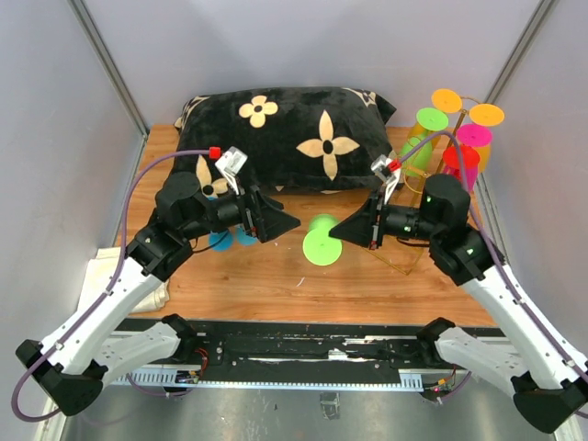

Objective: Take the wine glass off the wine glass rack
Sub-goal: Place the wine glass at the center of the board.

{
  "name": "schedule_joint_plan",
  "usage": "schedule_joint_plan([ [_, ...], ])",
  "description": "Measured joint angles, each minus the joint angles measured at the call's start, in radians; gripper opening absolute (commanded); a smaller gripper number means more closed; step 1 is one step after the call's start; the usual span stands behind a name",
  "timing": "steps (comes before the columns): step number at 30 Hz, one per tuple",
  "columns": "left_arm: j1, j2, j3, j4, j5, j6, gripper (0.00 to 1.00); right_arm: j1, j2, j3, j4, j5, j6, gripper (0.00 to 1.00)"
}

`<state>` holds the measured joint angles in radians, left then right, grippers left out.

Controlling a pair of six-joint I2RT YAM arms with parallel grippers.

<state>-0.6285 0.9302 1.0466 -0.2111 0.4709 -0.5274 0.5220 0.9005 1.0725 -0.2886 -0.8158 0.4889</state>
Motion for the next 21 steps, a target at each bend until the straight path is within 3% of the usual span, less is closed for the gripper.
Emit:
schedule_joint_plan([
  [4, 0.001, -0.064, -0.090, 0.054, 0.053, -0.035, 0.86, 0.099, -0.026, -0.115, 0.162, 0.103, 0.011, 0.01],
  [8, 0.001, -0.150, -0.257, 0.121, 0.126, -0.099, 0.69, 0.142, -0.041, -0.240, 0.281, 0.174, 0.024, 0.01],
  [10, 0.001, -0.156, -0.301, 0.148, 0.158, -0.129, 0.68, 0.149, -0.030, -0.249, 0.299, 0.185, 0.027, 0.01],
  [13, 0.002, -0.146, -0.332, 0.185, 0.174, -0.166, 0.64, 0.150, -0.020, -0.253, 0.356, 0.190, 0.029, 0.01],
  [21, 0.002, -0.146, -0.362, 0.307, 0.169, -0.240, 0.36, 0.150, -0.020, -0.287, 0.480, 0.178, 0.051, 0.01],
])
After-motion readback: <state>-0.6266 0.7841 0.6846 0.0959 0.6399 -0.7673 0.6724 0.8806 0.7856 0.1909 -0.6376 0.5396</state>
